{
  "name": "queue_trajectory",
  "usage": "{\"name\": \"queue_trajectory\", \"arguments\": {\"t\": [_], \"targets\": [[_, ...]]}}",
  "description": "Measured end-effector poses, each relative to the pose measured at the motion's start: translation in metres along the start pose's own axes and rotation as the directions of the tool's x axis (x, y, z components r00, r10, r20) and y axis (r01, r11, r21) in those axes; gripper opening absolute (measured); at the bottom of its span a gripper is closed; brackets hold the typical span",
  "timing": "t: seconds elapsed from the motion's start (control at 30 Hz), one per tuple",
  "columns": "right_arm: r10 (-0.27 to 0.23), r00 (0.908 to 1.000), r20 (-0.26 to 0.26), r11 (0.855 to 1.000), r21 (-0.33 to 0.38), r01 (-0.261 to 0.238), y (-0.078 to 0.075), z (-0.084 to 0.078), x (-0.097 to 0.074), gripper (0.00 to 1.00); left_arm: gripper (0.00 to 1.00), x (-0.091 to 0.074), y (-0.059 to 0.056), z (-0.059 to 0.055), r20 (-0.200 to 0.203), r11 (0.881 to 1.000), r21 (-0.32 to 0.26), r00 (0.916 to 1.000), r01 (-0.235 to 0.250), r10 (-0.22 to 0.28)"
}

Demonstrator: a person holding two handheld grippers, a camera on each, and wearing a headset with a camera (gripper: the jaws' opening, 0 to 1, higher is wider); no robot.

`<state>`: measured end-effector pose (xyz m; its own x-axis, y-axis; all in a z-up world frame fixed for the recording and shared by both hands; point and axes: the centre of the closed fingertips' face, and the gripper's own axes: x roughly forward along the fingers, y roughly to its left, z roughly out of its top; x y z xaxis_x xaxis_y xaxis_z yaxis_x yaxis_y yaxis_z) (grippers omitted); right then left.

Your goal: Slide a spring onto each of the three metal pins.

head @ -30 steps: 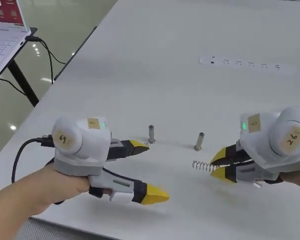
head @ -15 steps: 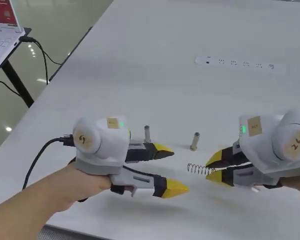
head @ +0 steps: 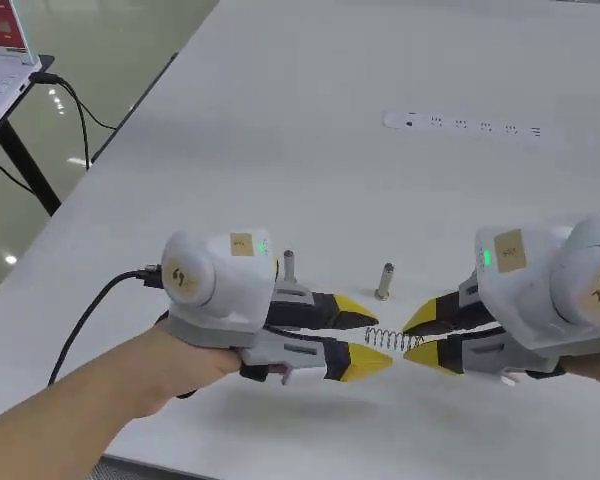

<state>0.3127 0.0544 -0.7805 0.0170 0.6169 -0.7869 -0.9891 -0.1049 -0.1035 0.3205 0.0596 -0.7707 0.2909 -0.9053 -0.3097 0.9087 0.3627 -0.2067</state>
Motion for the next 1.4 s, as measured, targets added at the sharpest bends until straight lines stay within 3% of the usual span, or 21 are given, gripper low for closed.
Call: {"name": "queue_trajectory", "arguments": {"t": [0.1, 0.3, 0.93, 1.23, 1.4], "targets": [[0.004, 1.0000, -0.002, 1.000, -0.009, -0.004, 0.001, 0.000, -0.001, 0.08, 0.08, 0.001, -0.003, 0.002, 0.006, 1.000, 0.007, 0.9999, 0.010, -0.010], [0.007, 0.9999, -0.009, 1.000, -0.019, -0.007, 0.003, -0.002, -0.002, 0.08, 0.04, 0.002, -0.007, 0.004, 0.009, 0.999, 0.020, 0.9996, 0.026, -0.026], [0.014, 0.9995, 0.029, 0.999, 0.031, -0.015, 0.011, -0.007, -0.005, 0.13, 0.02, 0.003, -0.016, 0.003, -0.011, 0.996, 0.015, 0.9960, 0.089, -0.089], [0.024, 0.9992, 0.033, 1.000, 0.014, -0.025, 0.014, -0.010, -0.003, 0.08, 0.03, 0.003, -0.019, 0.001, -0.028, 0.995, 0.008, 0.9944, 0.102, -0.101], [0.019, 0.9990, 0.039, 1.000, -0.023, -0.018, 0.014, -0.006, -0.004, 0.07, 0.03, 0.002, -0.019, -0.006, -0.059, 0.995, 0.025, 0.9938, 0.096, -0.094]]}}
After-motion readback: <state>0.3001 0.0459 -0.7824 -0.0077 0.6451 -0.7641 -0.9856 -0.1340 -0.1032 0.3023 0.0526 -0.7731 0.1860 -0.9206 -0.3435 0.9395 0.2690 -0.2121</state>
